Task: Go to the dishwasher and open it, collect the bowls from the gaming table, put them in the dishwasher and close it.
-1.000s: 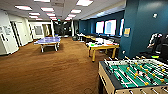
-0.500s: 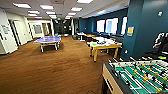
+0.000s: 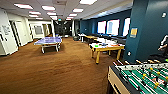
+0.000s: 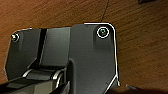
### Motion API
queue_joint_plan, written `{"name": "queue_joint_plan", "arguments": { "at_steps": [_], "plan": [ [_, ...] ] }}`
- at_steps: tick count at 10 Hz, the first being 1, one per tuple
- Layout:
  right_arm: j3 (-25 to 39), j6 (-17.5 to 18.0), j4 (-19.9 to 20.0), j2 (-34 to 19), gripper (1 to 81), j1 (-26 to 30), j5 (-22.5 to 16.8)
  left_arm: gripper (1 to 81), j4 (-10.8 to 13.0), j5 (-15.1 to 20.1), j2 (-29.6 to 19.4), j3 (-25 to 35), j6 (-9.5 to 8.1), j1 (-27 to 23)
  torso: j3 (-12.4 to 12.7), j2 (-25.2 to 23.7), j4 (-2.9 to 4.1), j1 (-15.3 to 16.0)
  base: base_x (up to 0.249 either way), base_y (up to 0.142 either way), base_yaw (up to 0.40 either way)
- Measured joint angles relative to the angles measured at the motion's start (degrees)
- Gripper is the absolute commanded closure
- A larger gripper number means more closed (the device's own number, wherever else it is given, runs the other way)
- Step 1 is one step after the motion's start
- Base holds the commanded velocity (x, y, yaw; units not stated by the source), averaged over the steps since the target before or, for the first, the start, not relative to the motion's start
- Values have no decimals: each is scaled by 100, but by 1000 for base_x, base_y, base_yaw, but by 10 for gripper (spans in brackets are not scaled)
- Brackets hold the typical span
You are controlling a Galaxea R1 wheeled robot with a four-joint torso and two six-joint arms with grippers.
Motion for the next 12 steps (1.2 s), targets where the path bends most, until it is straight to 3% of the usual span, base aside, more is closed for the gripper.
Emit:
{"name": "queue_joint_plan", "arguments": {
  "at_steps": [6, 12],
  "plan": [
    [27, 0, -1, 26, 10, -101, -50, 10, 0, 30, -27, -32, 2, 72, 2, -9, 0, -15, 187, 161, 0],
    [11, 0, 0, -11, 10, -39, -10, 10, 0, 2, 6, -1, 2, 22, 2, -7, 0, -18, 188, 110, 0]
  ]
}}
